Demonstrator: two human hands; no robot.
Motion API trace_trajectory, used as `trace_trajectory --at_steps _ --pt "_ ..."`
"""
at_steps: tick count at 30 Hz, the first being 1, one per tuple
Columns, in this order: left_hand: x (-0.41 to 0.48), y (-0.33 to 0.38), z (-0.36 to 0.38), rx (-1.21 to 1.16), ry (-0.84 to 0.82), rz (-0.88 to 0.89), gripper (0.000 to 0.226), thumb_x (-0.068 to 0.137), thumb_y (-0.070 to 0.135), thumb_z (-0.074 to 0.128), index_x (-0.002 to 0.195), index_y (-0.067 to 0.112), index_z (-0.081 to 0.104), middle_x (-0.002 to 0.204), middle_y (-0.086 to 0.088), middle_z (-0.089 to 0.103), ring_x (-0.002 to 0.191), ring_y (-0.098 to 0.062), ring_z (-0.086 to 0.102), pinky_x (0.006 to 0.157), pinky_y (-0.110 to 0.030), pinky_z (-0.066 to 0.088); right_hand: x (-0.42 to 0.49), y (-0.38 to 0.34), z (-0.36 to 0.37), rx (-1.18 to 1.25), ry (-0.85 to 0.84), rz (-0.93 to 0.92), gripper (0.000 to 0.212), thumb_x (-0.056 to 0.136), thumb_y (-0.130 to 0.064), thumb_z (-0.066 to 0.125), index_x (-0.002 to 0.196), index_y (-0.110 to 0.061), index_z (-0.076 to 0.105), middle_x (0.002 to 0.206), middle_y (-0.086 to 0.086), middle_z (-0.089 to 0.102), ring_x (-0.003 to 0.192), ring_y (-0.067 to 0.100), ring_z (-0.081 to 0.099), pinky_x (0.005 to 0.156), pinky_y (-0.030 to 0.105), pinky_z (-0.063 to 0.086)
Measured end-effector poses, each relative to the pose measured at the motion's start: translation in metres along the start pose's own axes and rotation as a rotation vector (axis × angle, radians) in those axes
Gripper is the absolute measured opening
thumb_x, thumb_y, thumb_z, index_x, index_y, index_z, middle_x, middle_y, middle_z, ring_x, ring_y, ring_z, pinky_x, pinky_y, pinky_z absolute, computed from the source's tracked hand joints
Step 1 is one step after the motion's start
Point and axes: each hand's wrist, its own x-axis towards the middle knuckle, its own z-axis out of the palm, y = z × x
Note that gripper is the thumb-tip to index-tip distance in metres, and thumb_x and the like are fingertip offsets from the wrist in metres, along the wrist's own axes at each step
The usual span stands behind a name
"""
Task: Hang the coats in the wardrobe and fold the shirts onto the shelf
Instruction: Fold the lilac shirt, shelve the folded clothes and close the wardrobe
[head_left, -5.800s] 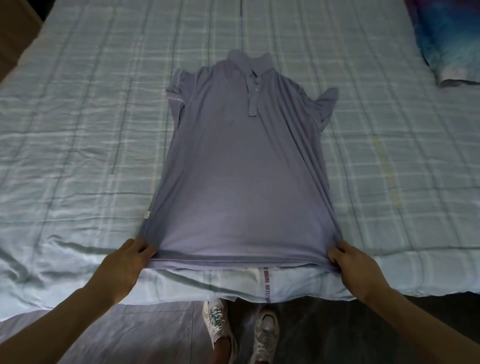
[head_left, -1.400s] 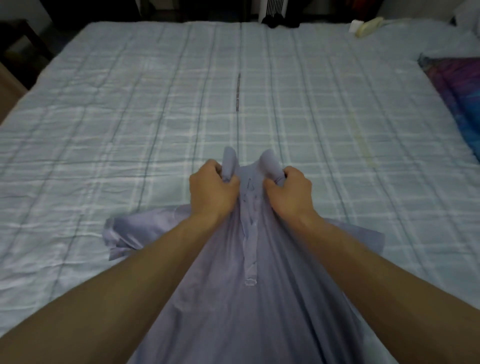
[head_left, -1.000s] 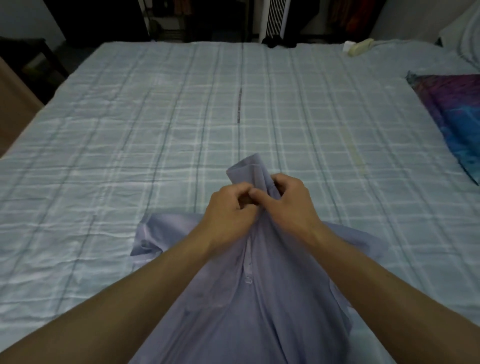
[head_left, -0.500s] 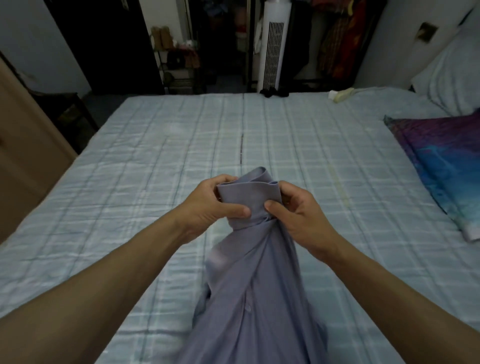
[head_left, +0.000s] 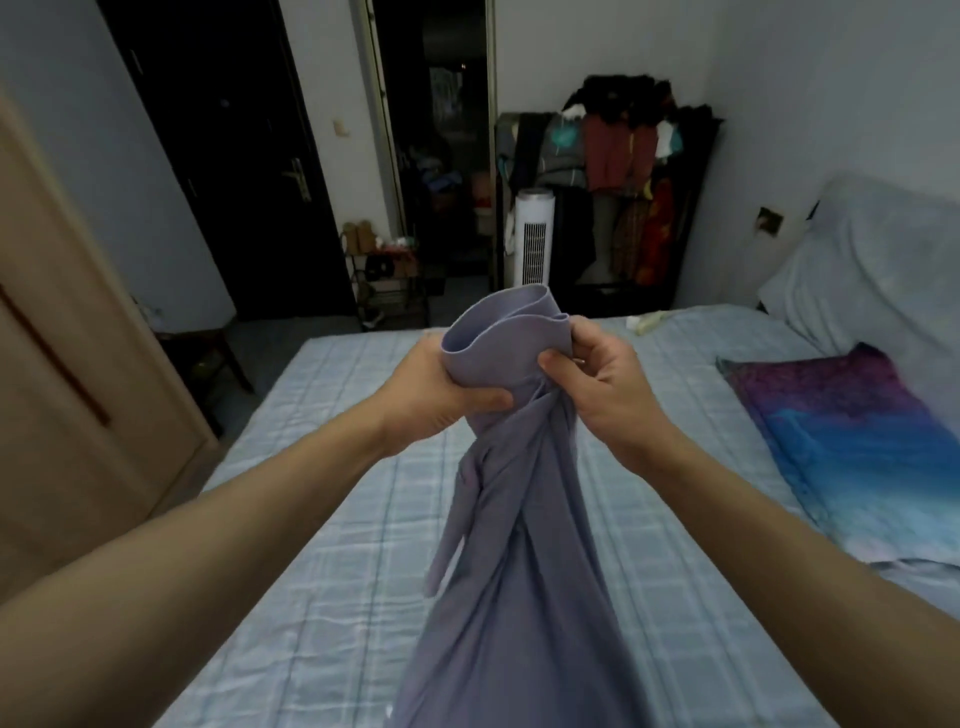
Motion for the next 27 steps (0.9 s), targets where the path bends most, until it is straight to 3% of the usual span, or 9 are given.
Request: trace_trajectory --at_steps 4,11,13,16,19,24,27 --pt "0.001 0.073 -0.015 0.136 0.082 0.12 0.036 0.072 -0.001 0.084 0.099 0.02 0.073 0.095 -0.001 0.076 0.089 -0.016 0.072 0.075 -0.036 0.06 0.012 -0.062 0.004 -0.011 0.014 -0.117 0.019 0.097 -0.001 0.054 0.108 -0.013 0.064 0.098 -0.002 0.073 0.096 0.014 0.069 0.08 0.024 0.054" --pt "-0.008 0.174 -0.031 0.32 0.086 0.28 0.024 0.084 0.009 0.076 0.095 0.03 0.07 0.097 0.006 0.073 0.095 -0.012 0.07 0.085 -0.04 0.059 0.018 -0.131 0.016 0.068 0.081 -0.233 0.023 0.098 -0.006 0.055 0.115 -0.02 0.06 0.104 -0.005 0.072 0.101 0.011 0.068 0.084 0.022 0.054" --pt "-0.013 0.186 -0.034 0.376 0.116 0.305 0.023 0.086 0.01 0.074 0.094 0.031 0.069 0.095 0.007 0.072 0.095 -0.013 0.069 0.085 -0.041 0.059 0.017 -0.138 0.022 0.074 0.077 -0.206 0.026 0.095 -0.009 0.061 0.118 -0.02 0.059 0.104 -0.003 0.073 0.102 0.012 0.068 0.085 0.023 0.054" --pt "-0.016 0.194 -0.035 0.471 0.177 0.316 0.018 0.087 0.013 0.074 0.104 0.019 0.07 0.099 -0.001 0.071 0.096 -0.018 0.067 0.084 -0.045 0.058 0.014 -0.136 0.03 0.002 0.069 -0.114 0.044 0.083 -0.017 0.077 0.122 -0.016 0.058 0.106 0.001 0.073 0.102 0.015 0.069 0.086 0.03 0.056" --pt "-0.017 0.196 -0.034 0.606 0.219 0.334 0.02 0.085 0.016 0.074 0.104 0.014 0.07 0.097 -0.003 0.069 0.091 -0.018 0.065 0.08 -0.042 0.058 0.009 -0.128 0.041 -0.115 0.118 0.001 0.047 0.073 -0.028 0.085 0.113 -0.021 0.061 0.103 -0.004 0.074 0.097 0.011 0.07 0.089 0.039 0.057" --pt "-0.02 0.195 -0.036 0.684 0.252 0.331 0.014 0.083 0.017 0.075 0.097 0.015 0.071 0.09 -0.002 0.068 0.085 -0.018 0.063 0.071 -0.033 0.053 0.005 -0.124 0.05 -0.09 0.111 0.154 0.054 0.067 -0.043 0.085 0.111 -0.025 0.062 0.102 -0.011 0.073 0.093 0.003 0.069 0.089 0.033 0.057" --pt "-0.022 0.194 -0.039 0.675 0.259 0.31 0.015 0.083 0.016 0.075 0.098 0.014 0.071 0.091 -0.004 0.068 0.087 -0.02 0.064 0.076 -0.041 0.056 0.006 -0.127 0.054 -0.084 0.087 0.182 0.06 0.063 -0.043 0.087 0.114 -0.026 0.061 0.106 -0.012 0.072 0.092 0.001 0.069 0.086 0.028 0.057"
